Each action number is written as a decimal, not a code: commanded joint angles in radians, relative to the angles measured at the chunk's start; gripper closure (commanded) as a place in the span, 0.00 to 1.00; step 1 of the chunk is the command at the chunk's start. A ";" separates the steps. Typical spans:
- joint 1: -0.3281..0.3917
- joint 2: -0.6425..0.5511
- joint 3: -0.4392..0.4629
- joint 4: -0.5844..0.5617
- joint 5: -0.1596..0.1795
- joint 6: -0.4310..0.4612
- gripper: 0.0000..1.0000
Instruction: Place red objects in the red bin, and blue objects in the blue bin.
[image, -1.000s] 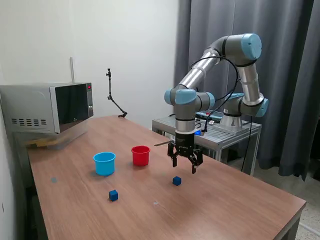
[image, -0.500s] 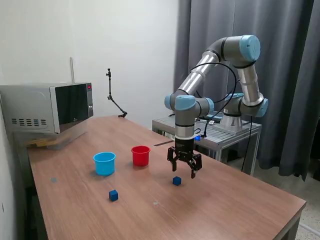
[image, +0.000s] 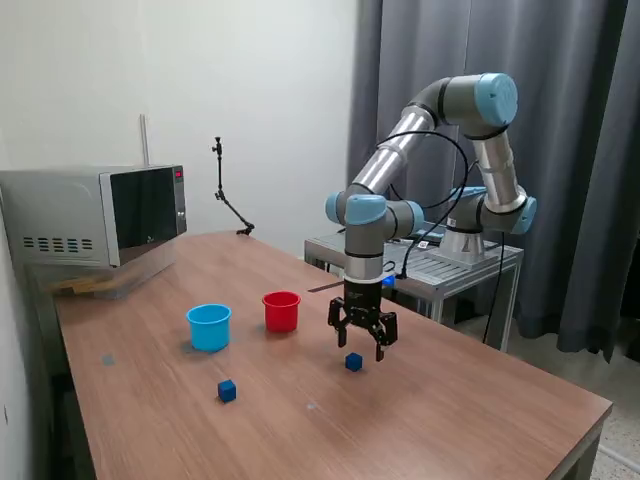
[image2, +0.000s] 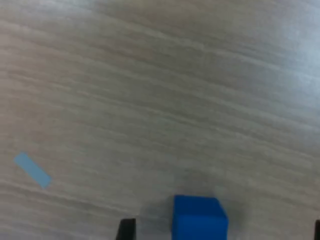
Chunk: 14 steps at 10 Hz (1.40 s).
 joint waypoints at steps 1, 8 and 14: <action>-0.004 0.001 0.000 -0.003 0.000 -0.001 0.00; -0.002 0.012 -0.004 -0.005 0.002 -0.023 1.00; -0.002 0.014 -0.010 -0.002 0.000 -0.023 1.00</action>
